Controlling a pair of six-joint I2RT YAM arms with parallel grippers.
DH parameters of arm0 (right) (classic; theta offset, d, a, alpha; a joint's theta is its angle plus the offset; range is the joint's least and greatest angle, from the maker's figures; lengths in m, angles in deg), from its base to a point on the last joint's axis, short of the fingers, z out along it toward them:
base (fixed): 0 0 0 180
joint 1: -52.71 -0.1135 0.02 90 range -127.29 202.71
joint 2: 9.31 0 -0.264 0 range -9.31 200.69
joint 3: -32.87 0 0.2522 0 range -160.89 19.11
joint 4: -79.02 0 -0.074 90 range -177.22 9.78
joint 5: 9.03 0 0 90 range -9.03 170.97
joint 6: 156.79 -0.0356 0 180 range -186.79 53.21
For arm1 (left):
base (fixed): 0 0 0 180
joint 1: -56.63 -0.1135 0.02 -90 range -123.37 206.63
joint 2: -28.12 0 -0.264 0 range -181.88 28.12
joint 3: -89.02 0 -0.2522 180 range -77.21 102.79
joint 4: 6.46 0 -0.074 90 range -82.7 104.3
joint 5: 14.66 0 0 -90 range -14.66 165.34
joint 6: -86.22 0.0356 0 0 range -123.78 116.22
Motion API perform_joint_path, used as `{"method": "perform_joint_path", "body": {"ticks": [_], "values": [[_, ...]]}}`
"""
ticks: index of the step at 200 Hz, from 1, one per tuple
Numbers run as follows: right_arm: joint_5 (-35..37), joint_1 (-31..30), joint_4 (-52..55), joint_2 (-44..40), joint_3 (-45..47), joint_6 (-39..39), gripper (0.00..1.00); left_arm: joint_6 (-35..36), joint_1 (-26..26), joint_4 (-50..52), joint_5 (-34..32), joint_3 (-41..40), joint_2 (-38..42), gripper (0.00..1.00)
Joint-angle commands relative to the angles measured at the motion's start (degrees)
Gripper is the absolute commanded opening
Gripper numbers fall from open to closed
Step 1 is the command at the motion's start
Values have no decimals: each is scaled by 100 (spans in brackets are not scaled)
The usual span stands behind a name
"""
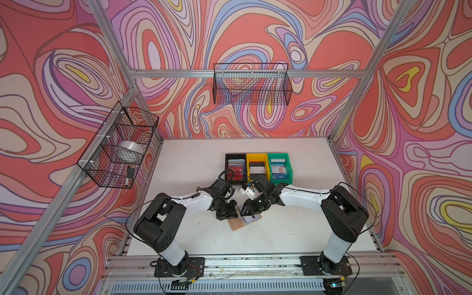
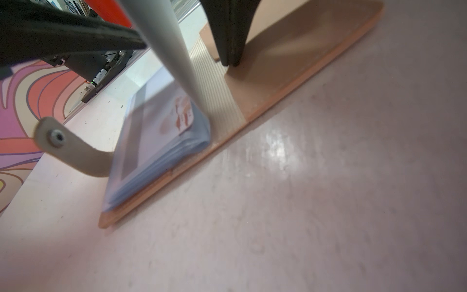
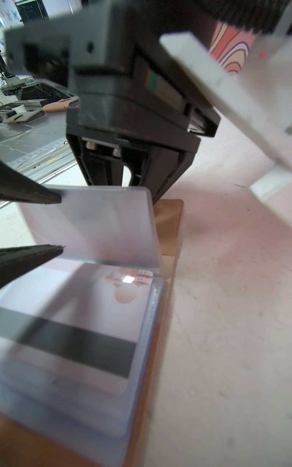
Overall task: Take the credit cards out of the card holder
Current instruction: Open the card holder at the center of the table.
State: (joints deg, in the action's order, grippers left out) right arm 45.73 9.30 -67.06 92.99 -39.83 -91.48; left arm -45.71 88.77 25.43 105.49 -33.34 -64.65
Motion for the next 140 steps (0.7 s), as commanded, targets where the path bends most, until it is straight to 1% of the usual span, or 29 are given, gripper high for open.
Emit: {"method": "perform_joint_path", "body": {"ticks": [1,69,117,140], "values": [[-4,-35,66,170,-49,65,31,106,-85,356,-987,-178,44,0],[101,-27,168,350,-96,51,31,243,-288,1088,-1284,-61,910,0],[146,-46,279,446,-193,99,31,140,-333,1020,-1200,-72,1084,0],[340,-86,581,573,-383,154,31,1,-379,752,-863,-106,1170,0]]}}
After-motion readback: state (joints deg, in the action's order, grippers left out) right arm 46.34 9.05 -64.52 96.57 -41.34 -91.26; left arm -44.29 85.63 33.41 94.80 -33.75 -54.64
